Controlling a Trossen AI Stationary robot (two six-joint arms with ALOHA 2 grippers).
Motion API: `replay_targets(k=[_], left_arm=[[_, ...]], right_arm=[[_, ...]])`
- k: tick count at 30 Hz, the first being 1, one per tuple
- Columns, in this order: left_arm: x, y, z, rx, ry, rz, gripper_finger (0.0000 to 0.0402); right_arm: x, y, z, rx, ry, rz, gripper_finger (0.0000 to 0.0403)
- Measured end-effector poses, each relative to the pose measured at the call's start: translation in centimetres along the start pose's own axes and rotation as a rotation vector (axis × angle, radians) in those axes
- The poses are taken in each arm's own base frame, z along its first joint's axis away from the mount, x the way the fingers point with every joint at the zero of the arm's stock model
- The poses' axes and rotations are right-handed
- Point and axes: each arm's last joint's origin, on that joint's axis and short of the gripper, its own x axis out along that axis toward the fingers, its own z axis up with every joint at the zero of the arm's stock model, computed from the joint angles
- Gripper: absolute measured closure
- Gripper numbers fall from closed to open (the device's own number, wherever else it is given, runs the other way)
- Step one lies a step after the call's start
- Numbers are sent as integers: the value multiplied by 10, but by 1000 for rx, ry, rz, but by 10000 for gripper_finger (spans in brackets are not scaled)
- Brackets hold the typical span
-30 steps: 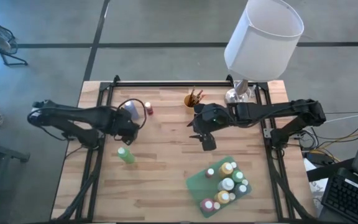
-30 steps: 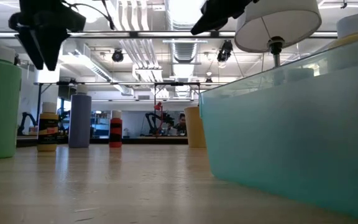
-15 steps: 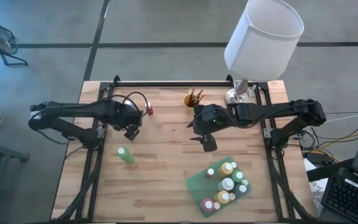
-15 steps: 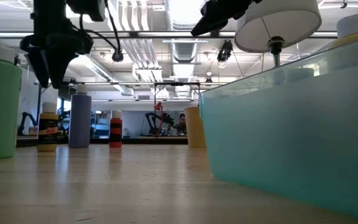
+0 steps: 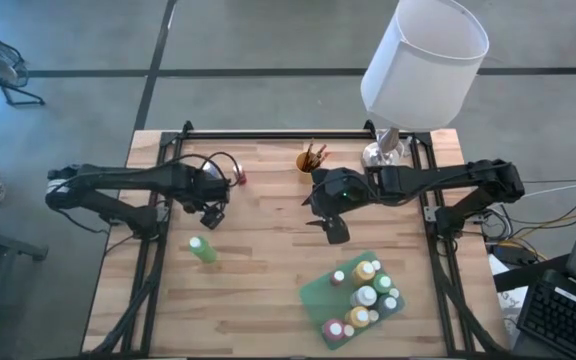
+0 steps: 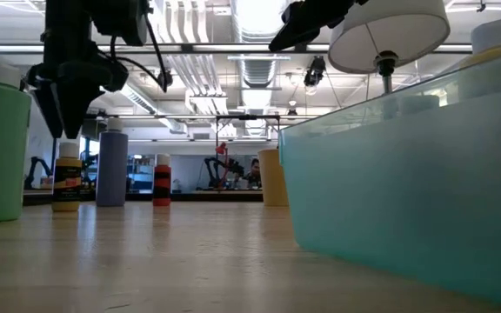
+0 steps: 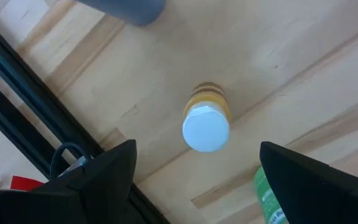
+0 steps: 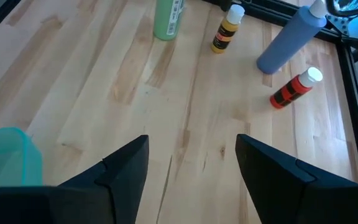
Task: Pick & Place Paint Supplies
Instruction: Put the light green into the green bin
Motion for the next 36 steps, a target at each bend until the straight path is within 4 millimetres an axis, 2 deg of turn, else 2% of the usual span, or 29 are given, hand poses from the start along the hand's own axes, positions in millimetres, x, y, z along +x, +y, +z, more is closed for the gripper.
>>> replay_targets(k=[14, 27, 36], left_arm=[[24, 1, 3, -4, 5, -46, 62], [27, 4, 7, -10, 20, -89, 136], [28, 4, 8, -13, 17, -90, 161]], right_arm=[[0, 0, 0, 4, 0, 0, 204], [0, 0, 0, 4, 0, 0, 229], [0, 0, -1, 9, 15, 3, 244]])
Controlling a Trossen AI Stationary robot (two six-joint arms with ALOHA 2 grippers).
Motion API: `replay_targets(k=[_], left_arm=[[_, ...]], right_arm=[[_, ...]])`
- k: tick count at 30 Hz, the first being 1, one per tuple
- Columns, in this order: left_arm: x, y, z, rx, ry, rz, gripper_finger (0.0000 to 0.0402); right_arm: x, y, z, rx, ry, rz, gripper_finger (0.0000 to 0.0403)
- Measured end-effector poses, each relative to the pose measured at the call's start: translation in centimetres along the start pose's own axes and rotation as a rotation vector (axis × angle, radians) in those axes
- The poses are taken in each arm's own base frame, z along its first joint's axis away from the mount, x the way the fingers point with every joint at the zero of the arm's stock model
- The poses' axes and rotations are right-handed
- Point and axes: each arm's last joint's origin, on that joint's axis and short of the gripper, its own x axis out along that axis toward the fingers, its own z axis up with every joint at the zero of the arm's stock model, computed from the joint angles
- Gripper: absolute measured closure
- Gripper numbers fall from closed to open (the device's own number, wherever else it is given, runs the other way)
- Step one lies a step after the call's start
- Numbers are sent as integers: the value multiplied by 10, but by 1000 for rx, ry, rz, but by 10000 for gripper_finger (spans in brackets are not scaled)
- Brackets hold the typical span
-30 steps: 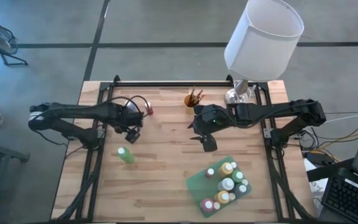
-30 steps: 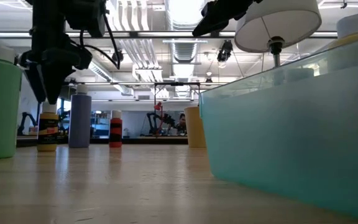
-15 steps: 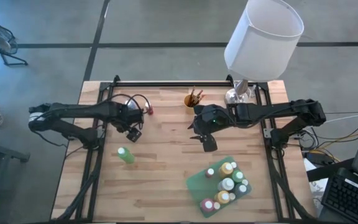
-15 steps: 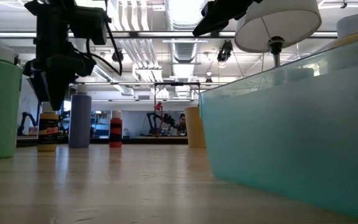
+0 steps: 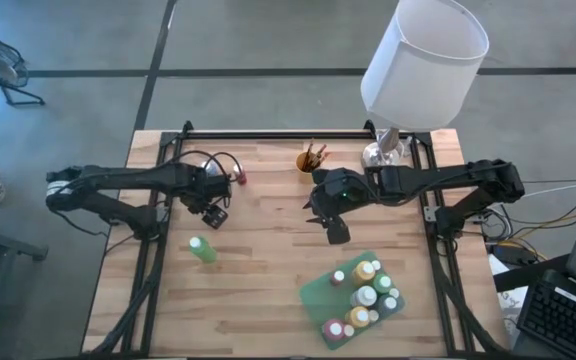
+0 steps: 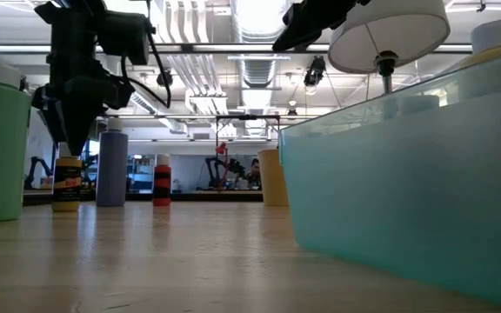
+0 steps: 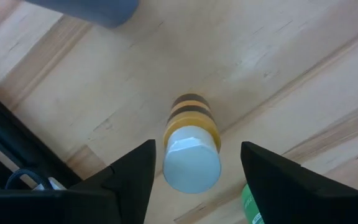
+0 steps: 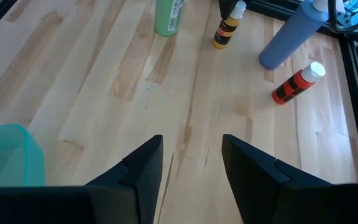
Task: Pick & Place Paint Supplies
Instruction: Put the light green into the green bin
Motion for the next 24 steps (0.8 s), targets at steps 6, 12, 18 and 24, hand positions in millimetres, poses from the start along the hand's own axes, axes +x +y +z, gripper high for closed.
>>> replay_targets(k=[6, 12, 18, 24], left_arm=[[0, 0, 0, 1, -1, 0, 178], [0, 0, 0, 2, -1, 0, 202], [0, 0, 0, 2, -1, 2, 229], [0, 0, 0, 6, -1, 2, 255]], right_arm=[[0, 0, 0, 6, 2, 1, 256], [0, 0, -1, 6, 4, 1, 268], [0, 0, -1, 6, 5, 1, 278], [0, 0, -1, 6, 5, 1, 290]])
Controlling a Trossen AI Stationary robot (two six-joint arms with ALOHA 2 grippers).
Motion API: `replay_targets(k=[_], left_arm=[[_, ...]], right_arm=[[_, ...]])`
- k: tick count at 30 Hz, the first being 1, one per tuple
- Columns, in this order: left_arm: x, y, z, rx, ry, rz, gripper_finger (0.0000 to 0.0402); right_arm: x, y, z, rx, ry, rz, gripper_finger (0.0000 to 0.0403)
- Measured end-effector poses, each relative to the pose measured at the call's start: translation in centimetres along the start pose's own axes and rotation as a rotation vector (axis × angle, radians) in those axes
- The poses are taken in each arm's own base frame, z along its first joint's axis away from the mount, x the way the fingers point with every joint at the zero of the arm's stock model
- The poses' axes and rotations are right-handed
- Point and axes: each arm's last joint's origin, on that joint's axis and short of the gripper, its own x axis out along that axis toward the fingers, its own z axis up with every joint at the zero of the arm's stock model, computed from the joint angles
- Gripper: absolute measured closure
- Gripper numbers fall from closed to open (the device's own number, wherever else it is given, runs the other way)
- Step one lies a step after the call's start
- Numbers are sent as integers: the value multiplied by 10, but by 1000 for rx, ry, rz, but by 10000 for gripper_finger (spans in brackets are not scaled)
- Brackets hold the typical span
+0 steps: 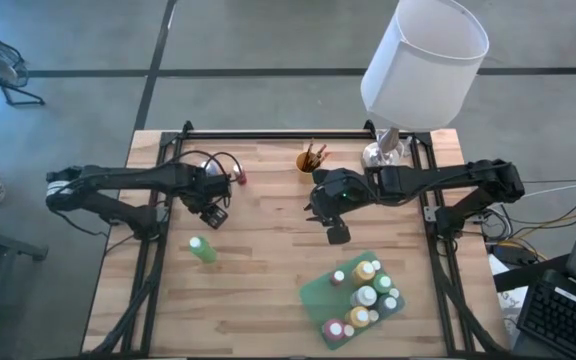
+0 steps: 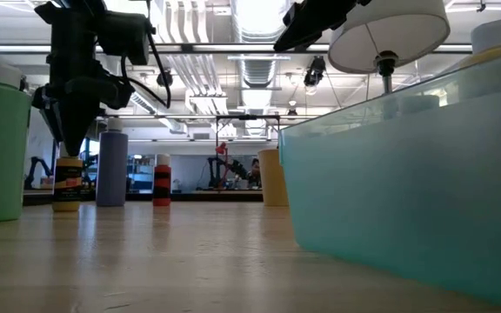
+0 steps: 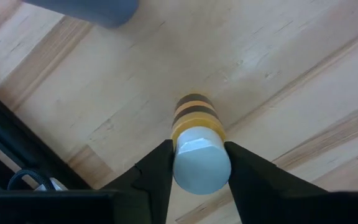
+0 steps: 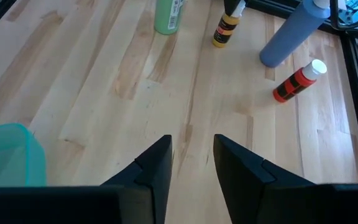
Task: Pick & Place Paint Supplies
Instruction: Put the light green into the green bin
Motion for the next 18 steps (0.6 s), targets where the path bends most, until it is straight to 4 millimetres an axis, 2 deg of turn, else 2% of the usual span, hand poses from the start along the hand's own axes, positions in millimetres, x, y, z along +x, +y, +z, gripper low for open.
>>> replay_targets(k=[5, 14, 18], left_arm=[[0, 0, 0, 1, 0, 0, 277], [-1, -1, 0, 22, 16, -24, 273], [-10, -4, 4, 52, 2, -65, 274]], right_arm=[[0, 0, 0, 0, 0, 0, 300], [0, 1, 0, 6, 4, 3, 318], [-2, 8, 2, 10, -4, 20, 330]])
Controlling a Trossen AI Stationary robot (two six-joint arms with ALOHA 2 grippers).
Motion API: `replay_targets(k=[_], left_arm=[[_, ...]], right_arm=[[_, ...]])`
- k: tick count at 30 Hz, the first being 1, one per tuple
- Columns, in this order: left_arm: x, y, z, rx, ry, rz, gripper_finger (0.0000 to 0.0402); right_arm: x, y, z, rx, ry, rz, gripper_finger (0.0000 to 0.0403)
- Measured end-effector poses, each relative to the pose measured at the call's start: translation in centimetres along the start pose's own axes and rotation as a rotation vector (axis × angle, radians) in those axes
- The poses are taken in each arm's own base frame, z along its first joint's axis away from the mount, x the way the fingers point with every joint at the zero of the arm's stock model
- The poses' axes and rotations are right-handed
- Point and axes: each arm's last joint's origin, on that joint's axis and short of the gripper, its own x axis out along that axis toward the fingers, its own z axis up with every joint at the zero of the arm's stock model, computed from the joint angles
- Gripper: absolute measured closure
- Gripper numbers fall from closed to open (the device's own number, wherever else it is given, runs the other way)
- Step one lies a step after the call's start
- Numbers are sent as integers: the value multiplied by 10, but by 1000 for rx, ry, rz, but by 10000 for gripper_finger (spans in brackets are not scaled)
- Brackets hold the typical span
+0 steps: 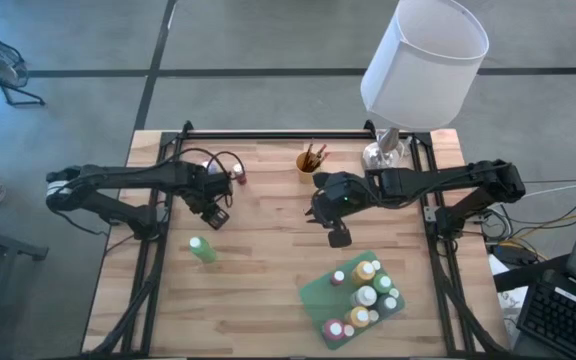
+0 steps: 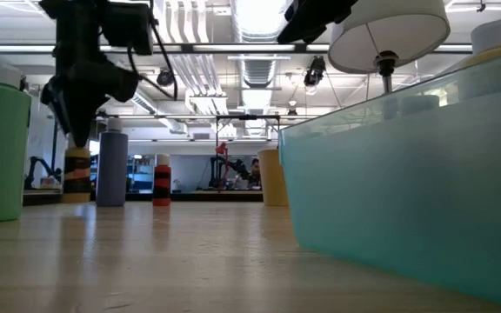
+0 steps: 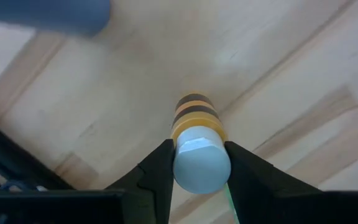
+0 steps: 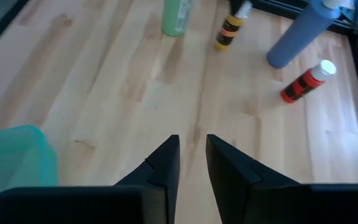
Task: Pick & Place Paint Supplies
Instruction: Put the light green into the green bin
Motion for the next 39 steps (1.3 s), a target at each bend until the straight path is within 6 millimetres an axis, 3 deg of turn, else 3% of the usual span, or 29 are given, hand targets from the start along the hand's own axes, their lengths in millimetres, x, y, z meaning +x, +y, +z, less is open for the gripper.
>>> replay_targets(k=[6, 13, 22, 29, 39], left_arm=[[-26, -10, 13, 92, -110, -73, 274], [-66, -36, 26, 298, -324, -246, 274], [-103, -76, 19, 645, -579, -442, 275], [-107, -94, 20, 764, -739, -456, 275], [-112, -106, 28, 795, -762, -448, 275]], right_arm=[[0, 17, 2, 22, -5, 50, 347], [-3, 39, 3, 29, -15, 155, 360], [-5, 49, 10, 36, -71, 176, 355], [-6, 48, 18, 91, -150, 173, 310], [-5, 33, 16, 143, -143, 36, 194]])
